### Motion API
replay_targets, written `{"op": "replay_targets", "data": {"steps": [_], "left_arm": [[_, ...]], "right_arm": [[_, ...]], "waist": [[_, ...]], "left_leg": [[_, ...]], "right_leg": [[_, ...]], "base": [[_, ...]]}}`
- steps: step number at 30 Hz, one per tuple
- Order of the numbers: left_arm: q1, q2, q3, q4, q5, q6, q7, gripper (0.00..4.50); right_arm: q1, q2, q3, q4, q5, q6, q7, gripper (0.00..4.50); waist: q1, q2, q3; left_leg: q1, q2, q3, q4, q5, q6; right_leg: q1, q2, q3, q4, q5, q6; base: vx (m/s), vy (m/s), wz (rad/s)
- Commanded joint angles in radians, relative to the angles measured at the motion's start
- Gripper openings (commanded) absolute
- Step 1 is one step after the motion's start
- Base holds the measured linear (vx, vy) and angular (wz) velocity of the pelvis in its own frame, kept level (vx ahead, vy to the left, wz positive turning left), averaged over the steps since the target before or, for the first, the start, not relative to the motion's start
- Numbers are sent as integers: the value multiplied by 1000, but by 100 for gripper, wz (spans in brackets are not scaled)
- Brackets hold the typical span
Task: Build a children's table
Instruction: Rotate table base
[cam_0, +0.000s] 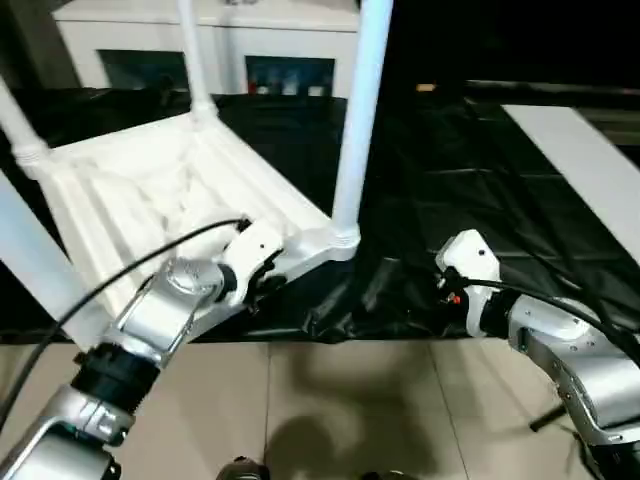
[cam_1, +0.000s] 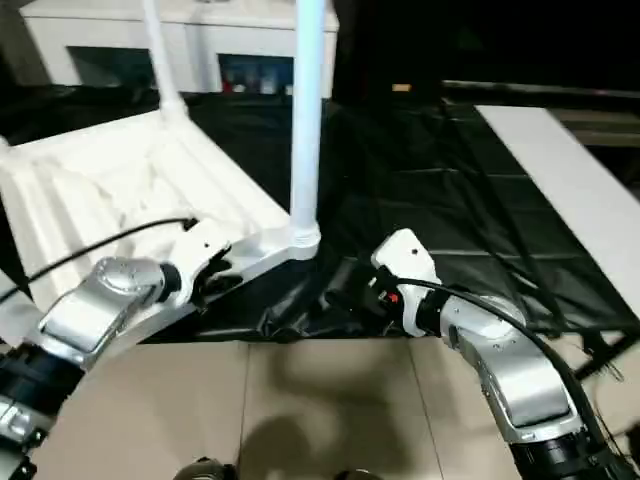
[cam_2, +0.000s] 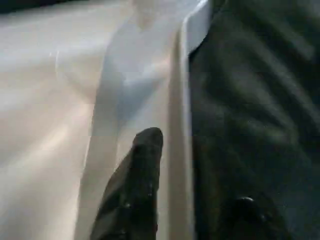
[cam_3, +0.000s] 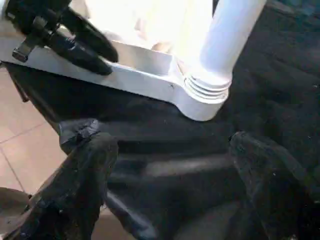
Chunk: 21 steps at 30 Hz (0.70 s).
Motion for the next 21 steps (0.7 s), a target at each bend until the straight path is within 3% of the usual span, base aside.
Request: {"op": "replay_targets", "data": {"steps": [1, 2, 3, 4, 5, 6, 7, 8, 9, 10, 11, 12, 13, 14, 15, 16, 17, 18, 21], "left_arm": [[-29, 4, -26, 19, 26, -105, -36, 107], [-38, 3, -32, 29, 28, -151, -55, 98], [-47, -1, -37, 38, 28, -186, -72, 94], [-60, -5, -42, 52, 33, -219, -81, 77], [-82, -15, -44, 85, 43, -240, -77, 77], [-88, -17, -45, 93, 46, -245, -75, 58], [-114, -13, -63, 141, 75, -290, -78, 47], [-119, -12, -67, 150, 80, -299, -79, 47], [-134, -13, -68, 186, 92, -324, -86, 38], [-151, -19, -56, 212, 93, -327, -82, 26], [-158, -29, -36, 214, 81, -311, -78, 26], [-164, -41, -9, 208, 62, -286, -72, 6], [-164, -41, -9, 208, 62, -286, -72, 6], [-163, -45, -3, 205, 58, -280, -65, 6], [-149, -117, 123, 169, -1, -222, 124, 6], [-149, -117, 123, 169, -1, -222, 124, 6], [-129, -150, 179, 133, -31, -213, 198, 6], [-99, -184, 228, 86, -75, -185, 238, 6], [63, -289, 308, -159, -158, -83, 345, 6]], "right_arm": [[1, -8, -14, -25, -1, 16, -8, 400], [0, -7, -14, -22, -2, 15, -11, 400], [-1, -6, -13, -20, -3, 14, -13, 400], [-1, -6, -12, -19, -3, 14, -13, 400], [-1, -5, -10, -17, -5, 13, -15, 400], [-1, -5, -10, -17, -5, 12, -15, 400], [-1, -3, -7, -17, -6, 15, -16, 400], [0, -2, -6, -17, -6, 15, -16, 400], [1, -3, -3, -20, -9, 14, -19, 400], [4, -3, -4, -29, -9, 17, -22, 400], [6, -2, -7, -35, -8, 17, -27, 400], [9, 0, -12, -42, -7, 19, -34, 400], [9, 0, -12, -42, -7, 19, -34, 400], [9, 1, -13, -43, -5, 20, -35, 400], [6, 36, -45, -42, -4, 26, -89, 400], [6, 36, -45, -42, -4, 26, -89, 400], [4, 59, -64, -38, -6, 24, -127, 400], [6, 83, -81, -38, -9, 23, -165, 400], [34, 164, -133, -69, -20, 43, -294, 400]], "waist": [[-13, 16, -52], [-15, 21, -50], [-18, 31, -41], [43, 51, -36], [100, 34, -40], [62, -40, -80], [59, -47, -74], [84, -40, -70], [100, -22, -78], [92, -13, -87], [79, -12, -81], [70, 15, -99], [68, 14, -96], [68, 14, -96], [70, 29, -95], [64, 19, -93], [67, 16, -95], [63, 19, -93], [49, 11, -93]], "left_leg": [[51, 36, -39, -107, -700, -52], [59, 41, -40, -113, -745, -60], [42, 57, -40, -154, -844, -70], [-92, 90, -7, -258, -984, -89], [-112, 75, 34, -245, -953, -69], [20, 42, 57, -132, -625, -55], [66, -6, -35, 83, -177, -18], [-10, -35, -62, 62, -29, 13], [-3, 3, -57, 7, -34, -9], [37, 29, -37, -33, -106, -42], [41, 29, -31, -43, -185, -49], [34, 38, -28, -52, -219, -58], [24, 37, -27, -55, -220, -56], [24, 37, -27, -55, -220, -56], [18, 32, -26, -59, -276, -64], [18, 34, -26, -62, -308, -66], [21, 34, -25, -62, -312, -61], [13, 32, -25, -63, -301, -57], [7, 35, -22, -67, -267, -40]], "right_leg": [[25, -48, -11, -103, -528, -63], [26, -44, -20, -104, -535, -58], [55, -23, -49, -71, -486, -58], [150, -1, -48, 180, -276, -76], [141, 6, -33, 186, -241, -59], [60, -29, 74, 131, -629, 8], [-37, -160, 157, -91, -1008, -16], [46, -112, 172, -71, -876, -26], [56, -111, 145, -41, -714, -49], [16, -39, 96, 2, -374, -101], [11, -25, 87, 10, -299, -129], [26, -38, 80, 21, -95, -203], [32, -38, 77, 21, -72, -212], [32, -38, 77, 21, -72, -212], [38, -45, 74, 17, -104, -215], [41, -50, 72, 8, -128, -224], [42, -52, 73, 4, -142, -220], [44, -53, 74, 2, -144, -218], [50, -55, 72, 0, -127, -219]], "base": [[0, 0, 0], [0, 0, 0], [0, 0, 0], [-101, 6, 3], [-16, -97, 8], [-16, -97, 8], [78, -155, 4], [75, -76, 3], [75, -76, 3], [0, 0, 0], [-45, -19, 21], [-45, -19, 21], [0, 0, 0], [0, 0, 0], [0, 0, 0], [0, 0, 0], [0, 0, 0], [0, 0, 0], [0, 0, 0]]}}
